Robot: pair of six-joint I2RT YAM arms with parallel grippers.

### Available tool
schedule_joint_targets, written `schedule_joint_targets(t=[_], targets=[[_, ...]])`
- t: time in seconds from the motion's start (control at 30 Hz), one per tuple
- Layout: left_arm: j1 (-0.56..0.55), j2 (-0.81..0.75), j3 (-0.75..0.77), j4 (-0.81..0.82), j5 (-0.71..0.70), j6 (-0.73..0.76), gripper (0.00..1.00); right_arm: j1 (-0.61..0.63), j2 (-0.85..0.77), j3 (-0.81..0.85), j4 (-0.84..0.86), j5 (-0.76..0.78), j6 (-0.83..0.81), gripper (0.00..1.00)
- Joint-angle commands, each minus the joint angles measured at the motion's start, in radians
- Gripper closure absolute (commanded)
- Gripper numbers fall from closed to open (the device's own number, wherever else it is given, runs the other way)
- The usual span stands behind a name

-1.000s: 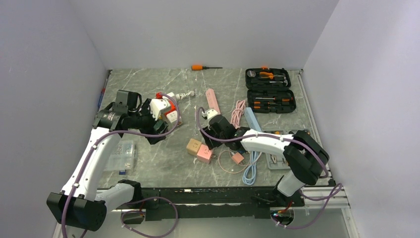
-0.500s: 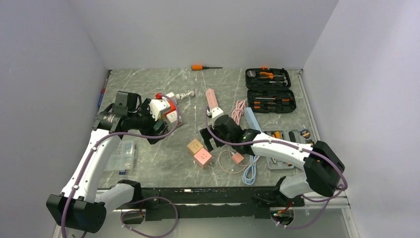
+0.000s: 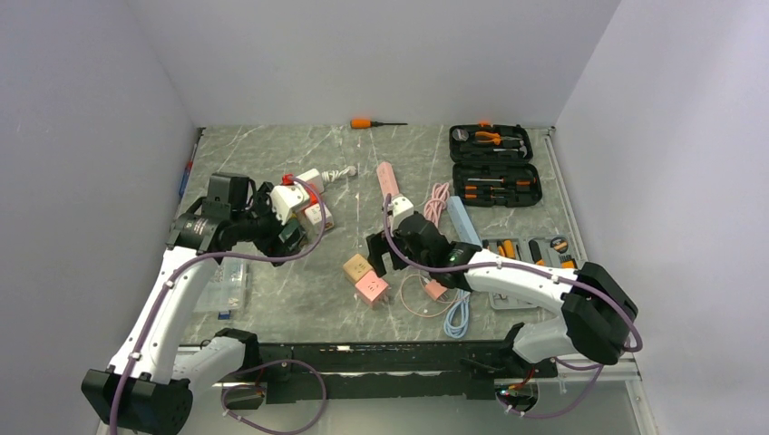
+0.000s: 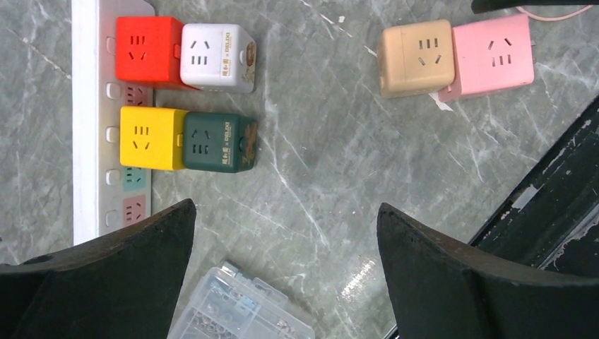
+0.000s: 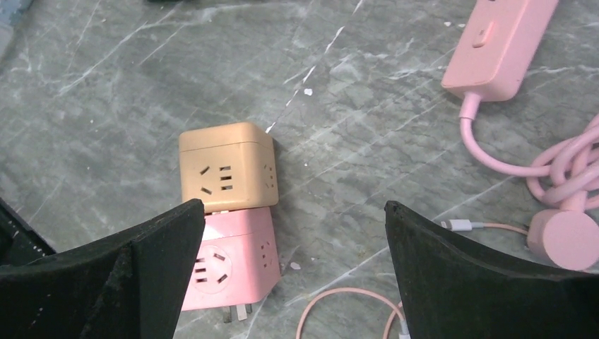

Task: Pull the plug off the socket
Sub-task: Remove the plug from the socket.

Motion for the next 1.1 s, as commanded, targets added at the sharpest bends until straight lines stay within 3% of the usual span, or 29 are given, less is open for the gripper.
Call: schedule_joint_targets(t=[0.0, 0.33, 0.77, 1.07], targets=[[-0.001, 0.016, 0.058, -0.017, -0.046, -0.031, 0.01, 0.006, 0.033, 0.051, 0.027, -0.065, -0.051, 0.0], [0.001, 0.03, 0.033, -0.018, -0.024, -0.065, 0.01, 0.118, 0.121, 0.069, -0.003, -0.003, -0.101, 0.0], [0.004, 0.004, 0.027, -0.036, -0.027, -0.045, 0.01, 0.16, 0.217, 0.065, -0.014, -0.029, -0.1, 0.01], [0.005, 0.01, 0.052, -0.04, -0.025, -0.036, 0.01, 0.185, 0.278, 0.025, 0.047, -0.026, -0.097, 0.2]])
